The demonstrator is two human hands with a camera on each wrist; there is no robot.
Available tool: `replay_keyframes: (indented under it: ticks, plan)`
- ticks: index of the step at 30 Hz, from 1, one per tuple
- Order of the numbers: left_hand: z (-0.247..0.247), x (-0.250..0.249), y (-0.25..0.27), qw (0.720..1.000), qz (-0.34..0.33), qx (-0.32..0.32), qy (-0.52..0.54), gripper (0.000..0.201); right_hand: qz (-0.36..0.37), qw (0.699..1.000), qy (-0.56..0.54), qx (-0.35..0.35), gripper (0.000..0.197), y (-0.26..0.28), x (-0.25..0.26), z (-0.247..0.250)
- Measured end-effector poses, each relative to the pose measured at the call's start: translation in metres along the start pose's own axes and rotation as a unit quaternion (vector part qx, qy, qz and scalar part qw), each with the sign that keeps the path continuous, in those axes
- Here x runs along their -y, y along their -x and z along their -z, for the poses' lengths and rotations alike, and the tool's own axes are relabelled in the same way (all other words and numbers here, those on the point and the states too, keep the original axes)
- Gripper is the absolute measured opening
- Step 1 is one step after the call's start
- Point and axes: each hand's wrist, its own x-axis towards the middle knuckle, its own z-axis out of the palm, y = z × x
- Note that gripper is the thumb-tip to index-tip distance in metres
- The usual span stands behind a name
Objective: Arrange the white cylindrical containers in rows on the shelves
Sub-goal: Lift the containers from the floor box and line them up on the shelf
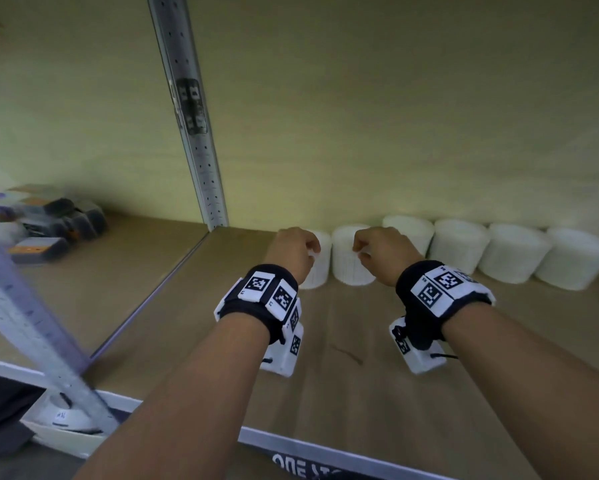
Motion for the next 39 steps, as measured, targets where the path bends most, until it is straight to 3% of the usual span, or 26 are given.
replay_keyframes:
  ticks: [10,24,30,39]
  plan:
    - [-0.013,0.011,-0.048,0.999,-0.013,-0.022,-0.035,0.028,0.007,1.0,0.01,-0.012,0.03,-0.04,-0.012,-0.011]
    - [-0.022,0.006,-0.075,1.0,0.007,-0.001,-0.027,0.032,-0.001,1.0,-0.004,0.019,0.04,-0.042,-0.019,-0.016]
    - [-0.013,0.001,-0.054,0.996,-0.009,0.074,-0.047,0.052,0.022,0.998,0.028,0.061,0.07,-0.014,-0.03,-0.015]
    - [0.011,-0.038,0.024,0.997,-0.032,0.072,-0.011,0.047,0.002,0.998,0.012,0.053,0.055,0.076,-0.025,0.019]
